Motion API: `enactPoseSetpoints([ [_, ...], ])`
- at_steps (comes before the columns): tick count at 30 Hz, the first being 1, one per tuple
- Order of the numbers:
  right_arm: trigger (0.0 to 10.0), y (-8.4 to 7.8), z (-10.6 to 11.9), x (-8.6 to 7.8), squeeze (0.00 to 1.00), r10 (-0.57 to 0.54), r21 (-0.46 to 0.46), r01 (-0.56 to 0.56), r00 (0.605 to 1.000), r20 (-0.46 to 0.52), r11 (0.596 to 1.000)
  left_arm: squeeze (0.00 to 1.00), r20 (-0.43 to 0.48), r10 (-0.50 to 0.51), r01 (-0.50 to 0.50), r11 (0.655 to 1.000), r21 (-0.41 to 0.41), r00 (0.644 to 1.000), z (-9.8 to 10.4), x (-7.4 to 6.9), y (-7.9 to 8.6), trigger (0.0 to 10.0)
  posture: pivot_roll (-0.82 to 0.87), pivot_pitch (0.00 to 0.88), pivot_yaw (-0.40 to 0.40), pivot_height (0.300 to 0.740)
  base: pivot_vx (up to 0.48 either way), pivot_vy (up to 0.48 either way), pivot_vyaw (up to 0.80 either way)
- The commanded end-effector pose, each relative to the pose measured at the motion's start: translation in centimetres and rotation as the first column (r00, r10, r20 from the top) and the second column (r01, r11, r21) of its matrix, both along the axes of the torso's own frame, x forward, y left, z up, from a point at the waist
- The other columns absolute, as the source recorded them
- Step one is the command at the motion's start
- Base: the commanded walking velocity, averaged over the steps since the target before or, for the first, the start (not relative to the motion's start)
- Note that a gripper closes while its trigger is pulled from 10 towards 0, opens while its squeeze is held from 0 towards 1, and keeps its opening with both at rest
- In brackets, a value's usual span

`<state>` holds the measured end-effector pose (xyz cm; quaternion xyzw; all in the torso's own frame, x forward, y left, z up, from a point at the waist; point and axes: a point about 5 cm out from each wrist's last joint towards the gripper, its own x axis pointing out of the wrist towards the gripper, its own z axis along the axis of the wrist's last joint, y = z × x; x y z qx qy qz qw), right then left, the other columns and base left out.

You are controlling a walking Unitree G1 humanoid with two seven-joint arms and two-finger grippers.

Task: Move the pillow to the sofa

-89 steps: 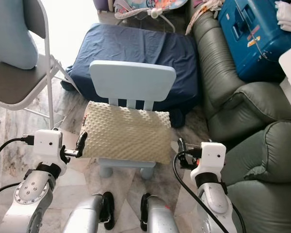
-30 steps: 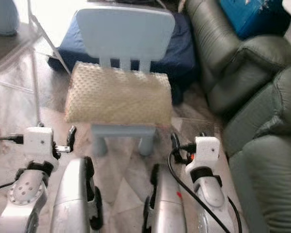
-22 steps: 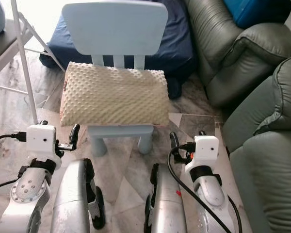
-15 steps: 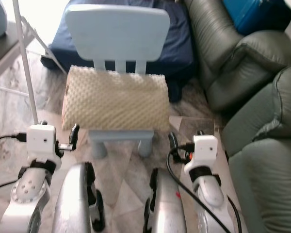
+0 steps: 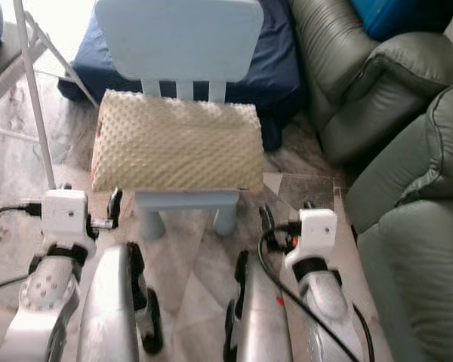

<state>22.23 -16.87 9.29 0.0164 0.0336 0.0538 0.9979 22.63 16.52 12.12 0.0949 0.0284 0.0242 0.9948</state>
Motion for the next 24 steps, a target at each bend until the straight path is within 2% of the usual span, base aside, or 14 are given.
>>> enactPoseSetpoints([
  [1, 10.0, -0.11, -0.31, -0.29, 0.00, 0.003, 0.009, -0.003, 1.000, -0.017, 1.000, 0.00, -0.029, 0.005, -0.005, 1.000, 0.002, 1.000, -0.56, -0.19, -0.12, 10.0, -0.02, 0.250, -0.086, 0.522, 0.000, 0.000, 0.00],
  [15, 10.0, -0.29, -0.07, 0.01, 0.00, -0.006, 0.005, 0.006, 1.000, -0.002, 1.000, 0.00, -0.030, -0.009, 0.008, 1.000, -0.016, 1.000, -0.42, -0.05, -0.27, 10.0, -0.02, 0.254, -0.084, 0.522, 0.000, 0.000, 0.00],
  [21, 10.0, -0.07, 0.11, 0.10, 0.00, 0.012, -0.009, -0.012, 1.000, 0.008, 1.000, 0.00, -0.027, -0.014, 0.014, 1.000, -0.015, 1.000, -0.32, -0.01, -0.27, 10.0, -0.02, 0.256, -0.085, 0.522, 0.047, 0.000, 0.75],
  [24, 10.0, -0.07, 0.12, 0.10, 0.00, 0.013, -0.003, -0.013, 1.000, 0.008, 1.000, 0.00, -0.031, -0.017, 0.017, 1.000, -0.018, 0.999, -0.39, -0.06, -0.33, 10.0, -0.02, 0.257, -0.085, 0.522, 0.352, 0.000, 0.00],
])
